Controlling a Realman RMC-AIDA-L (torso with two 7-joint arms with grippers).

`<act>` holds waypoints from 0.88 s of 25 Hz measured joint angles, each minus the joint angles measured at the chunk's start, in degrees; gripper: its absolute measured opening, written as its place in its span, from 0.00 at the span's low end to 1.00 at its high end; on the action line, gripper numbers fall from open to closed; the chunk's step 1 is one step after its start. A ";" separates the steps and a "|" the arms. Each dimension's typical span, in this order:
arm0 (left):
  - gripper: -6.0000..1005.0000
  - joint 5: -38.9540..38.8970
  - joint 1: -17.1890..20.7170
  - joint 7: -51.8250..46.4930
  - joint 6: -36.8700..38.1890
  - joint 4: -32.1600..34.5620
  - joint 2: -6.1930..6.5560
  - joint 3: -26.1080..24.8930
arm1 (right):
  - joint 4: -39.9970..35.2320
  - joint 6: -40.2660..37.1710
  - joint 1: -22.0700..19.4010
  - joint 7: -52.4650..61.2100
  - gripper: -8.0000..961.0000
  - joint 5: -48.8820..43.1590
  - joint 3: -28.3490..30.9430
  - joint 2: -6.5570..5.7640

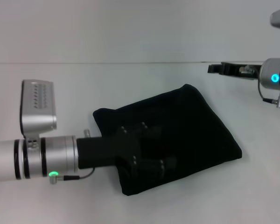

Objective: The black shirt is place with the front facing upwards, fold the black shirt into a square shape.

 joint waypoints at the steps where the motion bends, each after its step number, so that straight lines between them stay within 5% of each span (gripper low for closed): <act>1: 0.94 0.00 0.04 -0.22 -0.61 -0.02 0.03 -1.34 | -1.14 -1.55 -0.43 -0.18 0.34 0.29 0.17 -0.06; 11: 0.94 0.47 0.43 -2.67 -2.55 -0.02 1.88 -3.57 | -4.24 -16.60 -0.32 -7.39 0.52 4.88 -0.96 1.52; 16: 0.94 0.54 1.77 -2.34 1.33 0.48 3.95 -3.23 | -2.86 -17.15 1.83 -8.81 0.25 4.60 -6.25 2.88; 22: 0.94 0.54 2.98 -1.25 5.80 0.70 5.11 -3.69 | -2.07 -17.55 3.68 -8.81 0.07 4.58 -10.49 3.72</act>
